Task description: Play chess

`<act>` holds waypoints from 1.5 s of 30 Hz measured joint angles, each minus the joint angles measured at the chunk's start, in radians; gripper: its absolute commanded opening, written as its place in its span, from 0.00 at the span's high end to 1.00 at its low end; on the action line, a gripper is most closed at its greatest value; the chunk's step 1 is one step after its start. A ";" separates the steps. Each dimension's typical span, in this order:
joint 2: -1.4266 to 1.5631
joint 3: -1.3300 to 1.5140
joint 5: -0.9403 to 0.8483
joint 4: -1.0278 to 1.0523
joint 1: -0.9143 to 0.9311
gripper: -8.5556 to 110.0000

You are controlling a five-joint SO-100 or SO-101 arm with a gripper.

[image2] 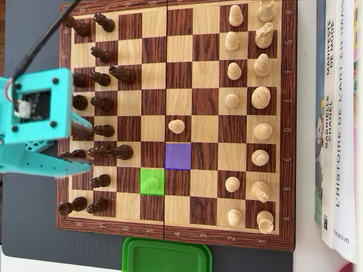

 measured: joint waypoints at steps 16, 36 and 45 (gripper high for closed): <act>0.414 0.443 0.000 -0.354 -0.089 0.77; 0.419 0.699 0.121 -1.488 -0.124 0.77; 0.419 0.699 0.129 -1.982 -0.135 0.77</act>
